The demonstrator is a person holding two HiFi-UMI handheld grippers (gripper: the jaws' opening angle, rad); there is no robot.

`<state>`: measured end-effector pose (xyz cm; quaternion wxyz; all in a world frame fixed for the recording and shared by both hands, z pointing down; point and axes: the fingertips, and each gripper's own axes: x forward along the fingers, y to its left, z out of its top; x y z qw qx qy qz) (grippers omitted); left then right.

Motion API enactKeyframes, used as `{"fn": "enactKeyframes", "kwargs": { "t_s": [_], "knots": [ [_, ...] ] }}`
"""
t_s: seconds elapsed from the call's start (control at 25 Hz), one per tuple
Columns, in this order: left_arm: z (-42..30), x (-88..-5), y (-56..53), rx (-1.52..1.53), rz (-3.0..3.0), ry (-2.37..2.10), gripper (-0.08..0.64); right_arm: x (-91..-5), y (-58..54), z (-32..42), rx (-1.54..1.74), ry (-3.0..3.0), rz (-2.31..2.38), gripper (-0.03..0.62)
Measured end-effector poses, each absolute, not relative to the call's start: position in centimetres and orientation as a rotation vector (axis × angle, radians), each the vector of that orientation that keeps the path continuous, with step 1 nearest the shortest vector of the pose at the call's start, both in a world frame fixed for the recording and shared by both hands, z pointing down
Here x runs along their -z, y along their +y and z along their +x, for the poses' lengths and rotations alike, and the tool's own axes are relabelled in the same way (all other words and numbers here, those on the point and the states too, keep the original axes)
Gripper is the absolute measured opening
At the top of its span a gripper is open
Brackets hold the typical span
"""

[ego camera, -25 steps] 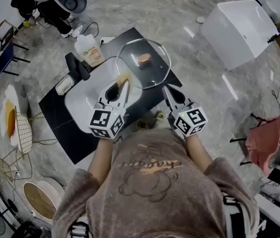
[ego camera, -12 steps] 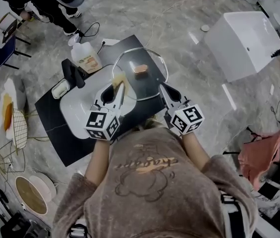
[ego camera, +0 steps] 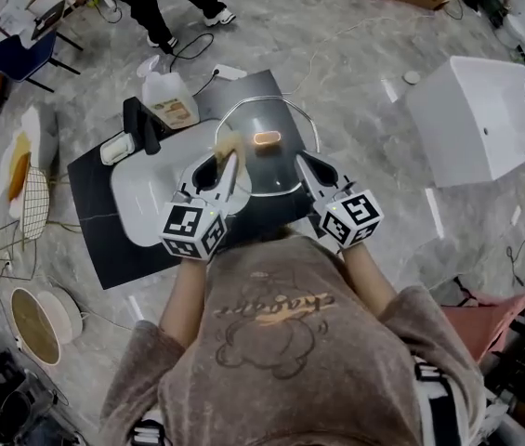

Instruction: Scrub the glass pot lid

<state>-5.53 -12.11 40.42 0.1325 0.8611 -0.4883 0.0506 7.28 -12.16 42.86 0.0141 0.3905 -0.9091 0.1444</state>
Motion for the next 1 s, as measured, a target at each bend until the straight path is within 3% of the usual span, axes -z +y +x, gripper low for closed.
{"fn": "enactKeyframes", "kwargs": {
  "t_s": [0.28,0.72,1.0],
  "knots": [
    [-6.3,-40.9,-12.2,-0.114,2.454,-1.43,0.066,-43.7,-12.9,5.5,-0.455,-2.856,1.08,0.066],
    [-7.7,-42.5,-13.4,-0.115,2.442,-1.398,0.067,-46.4,-14.5,2.2,-0.379,-2.794,0.855,0.307],
    [-8.0,-42.9,-14.1,-0.156,2.452,-1.377,0.067,-49.3,-16.8,1.1,-0.277,-2.704,0.682,0.322]
  ]
}}
